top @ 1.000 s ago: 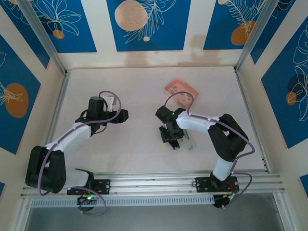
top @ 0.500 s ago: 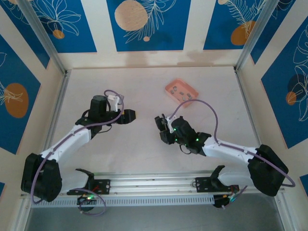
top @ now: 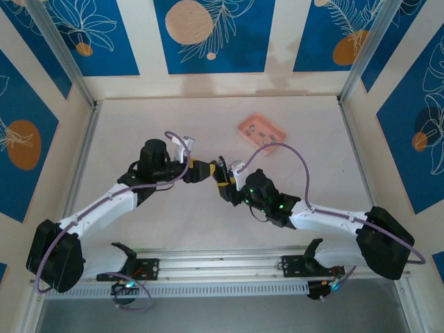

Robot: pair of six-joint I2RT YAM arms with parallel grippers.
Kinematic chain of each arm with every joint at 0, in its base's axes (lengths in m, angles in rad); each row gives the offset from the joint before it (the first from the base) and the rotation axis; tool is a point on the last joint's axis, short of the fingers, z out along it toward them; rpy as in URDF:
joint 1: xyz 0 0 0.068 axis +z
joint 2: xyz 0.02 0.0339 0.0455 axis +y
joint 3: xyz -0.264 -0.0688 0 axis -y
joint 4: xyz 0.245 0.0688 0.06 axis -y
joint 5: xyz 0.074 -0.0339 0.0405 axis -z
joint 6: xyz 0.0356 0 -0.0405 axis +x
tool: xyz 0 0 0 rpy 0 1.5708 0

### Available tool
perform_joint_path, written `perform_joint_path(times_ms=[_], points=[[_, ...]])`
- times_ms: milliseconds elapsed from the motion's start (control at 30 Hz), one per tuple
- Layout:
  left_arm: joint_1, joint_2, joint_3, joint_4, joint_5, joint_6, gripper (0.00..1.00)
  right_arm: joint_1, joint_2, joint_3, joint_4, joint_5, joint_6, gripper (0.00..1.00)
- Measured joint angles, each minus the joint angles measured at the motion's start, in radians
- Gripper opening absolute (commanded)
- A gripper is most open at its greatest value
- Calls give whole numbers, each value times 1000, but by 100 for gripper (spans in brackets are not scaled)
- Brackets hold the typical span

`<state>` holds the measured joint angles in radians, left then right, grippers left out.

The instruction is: Load the staples into the stapler

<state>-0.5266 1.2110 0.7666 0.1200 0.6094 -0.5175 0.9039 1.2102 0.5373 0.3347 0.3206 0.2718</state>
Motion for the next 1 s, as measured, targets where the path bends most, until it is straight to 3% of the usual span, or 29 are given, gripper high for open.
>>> perform_joint_path(times_ms=[200, 367, 600, 900, 1000], points=[[-17, 24, 0, 8, -9, 11, 63, 9, 5, 0, 22, -13, 10, 30], [-28, 36, 0, 22, -28, 31, 52, 10, 5, 0, 40, -21, 11, 30], [-37, 38, 0, 47, -39, 49, 53, 11, 4, 0, 45, -34, 13, 30], [-45, 39, 0, 62, -71, 87, 13, 10, 1, 0, 46, -36, 21, 31], [-47, 35, 0, 60, -76, 106, 6, 5, -3, 0, 44, -37, 29, 43]])
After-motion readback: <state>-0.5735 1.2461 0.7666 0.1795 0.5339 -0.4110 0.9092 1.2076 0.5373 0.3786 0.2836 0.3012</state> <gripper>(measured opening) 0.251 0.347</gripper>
